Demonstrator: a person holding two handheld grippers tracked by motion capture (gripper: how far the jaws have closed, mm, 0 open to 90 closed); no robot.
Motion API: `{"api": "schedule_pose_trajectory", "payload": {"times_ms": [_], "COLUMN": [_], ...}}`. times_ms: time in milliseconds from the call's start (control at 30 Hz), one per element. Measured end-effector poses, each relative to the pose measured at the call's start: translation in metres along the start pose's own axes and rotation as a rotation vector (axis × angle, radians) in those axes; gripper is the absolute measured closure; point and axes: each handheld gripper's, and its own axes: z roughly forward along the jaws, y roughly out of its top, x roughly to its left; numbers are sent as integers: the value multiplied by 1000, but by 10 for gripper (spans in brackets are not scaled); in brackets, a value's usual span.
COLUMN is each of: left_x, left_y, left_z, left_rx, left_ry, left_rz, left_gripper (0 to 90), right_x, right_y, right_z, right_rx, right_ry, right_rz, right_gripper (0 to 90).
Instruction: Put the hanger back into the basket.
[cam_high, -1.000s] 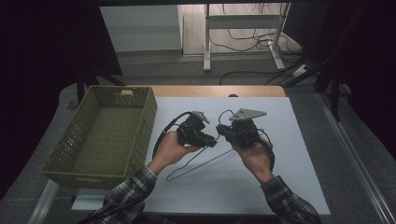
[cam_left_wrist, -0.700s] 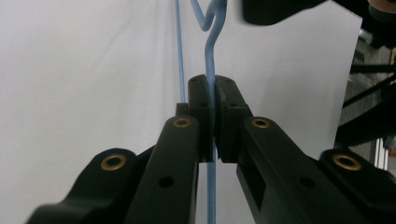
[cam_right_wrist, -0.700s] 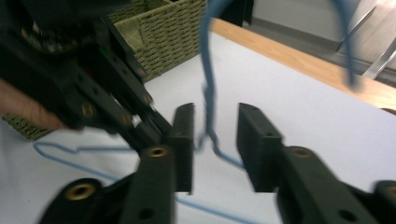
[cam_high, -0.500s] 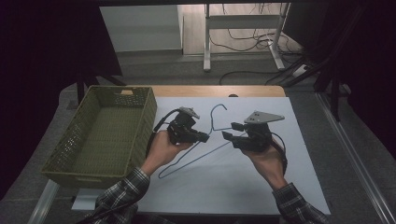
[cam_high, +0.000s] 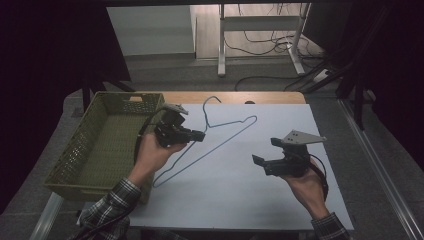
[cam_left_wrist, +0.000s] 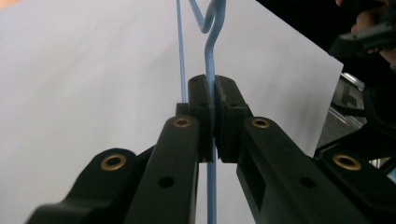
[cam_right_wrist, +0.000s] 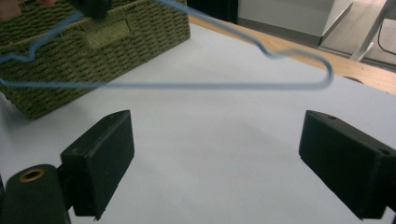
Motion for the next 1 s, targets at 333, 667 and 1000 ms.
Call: {"api": "schedule_pose_trajectory", "payload": {"times_ms": [333, 667, 1000], "left_x": [14, 39, 82], "left_y": [2, -15, -52], "left_z": [-55, -110, -159], "left_rx": [-52, -80, -96], "left_ry": [87, 195, 287], "left_rz": [-30, -72, -129], "left_gripper": [873, 874, 874], "right_x": [-5, -10, -19], "right_y": [-24, -43, -58], "right_z": [-14, -29, -34], "right_rx": [37, 44, 63], "right_ry": [-5, -20, -42], "right_rz": [40, 81, 116], "right_gripper": [28, 19, 19]}}
